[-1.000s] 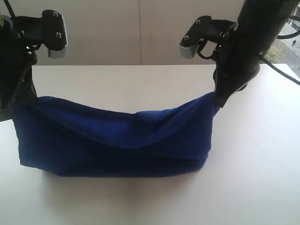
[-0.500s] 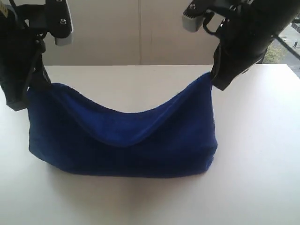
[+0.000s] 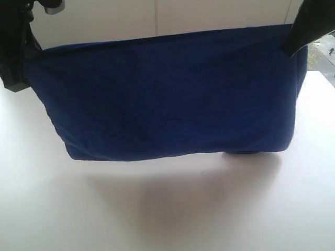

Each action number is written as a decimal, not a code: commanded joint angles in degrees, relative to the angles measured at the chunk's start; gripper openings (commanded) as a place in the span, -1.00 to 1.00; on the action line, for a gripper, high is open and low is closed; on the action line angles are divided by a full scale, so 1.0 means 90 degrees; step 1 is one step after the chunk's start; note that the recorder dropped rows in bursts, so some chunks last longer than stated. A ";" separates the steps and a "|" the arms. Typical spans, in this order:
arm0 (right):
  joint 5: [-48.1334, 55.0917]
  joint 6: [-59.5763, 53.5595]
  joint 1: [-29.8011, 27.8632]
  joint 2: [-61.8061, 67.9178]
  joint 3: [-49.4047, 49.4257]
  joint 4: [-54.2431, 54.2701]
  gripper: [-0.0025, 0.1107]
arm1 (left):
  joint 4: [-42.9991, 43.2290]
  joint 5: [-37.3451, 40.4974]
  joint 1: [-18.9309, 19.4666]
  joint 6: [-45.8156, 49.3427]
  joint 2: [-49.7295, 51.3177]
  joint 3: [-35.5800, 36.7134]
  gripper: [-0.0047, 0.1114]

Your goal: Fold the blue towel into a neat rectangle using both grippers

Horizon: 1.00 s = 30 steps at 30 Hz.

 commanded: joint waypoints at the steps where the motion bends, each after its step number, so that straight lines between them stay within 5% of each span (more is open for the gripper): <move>1: 0.0224 0.0096 -0.0049 -0.0266 -0.0008 -0.0073 -0.96 | 0.0120 0.0163 0.0008 -0.0113 -0.0219 -0.0038 -0.92; 17: 0.0966 -0.0093 -0.0049 -0.0746 0.0041 0.1043 -0.96 | -0.0339 0.2202 0.0008 0.0240 -0.0842 -0.0038 -0.92; 27: 0.0966 -0.0235 -0.0049 -0.0818 0.0700 0.1793 -0.96 | -0.0547 0.2308 0.0008 0.0318 -0.0915 -0.0038 -0.92; 30: 0.0490 -0.1159 -0.0049 -0.0727 0.1128 0.2298 -0.96 | -0.0623 0.2297 0.0008 0.0318 -0.0904 -0.0038 -0.92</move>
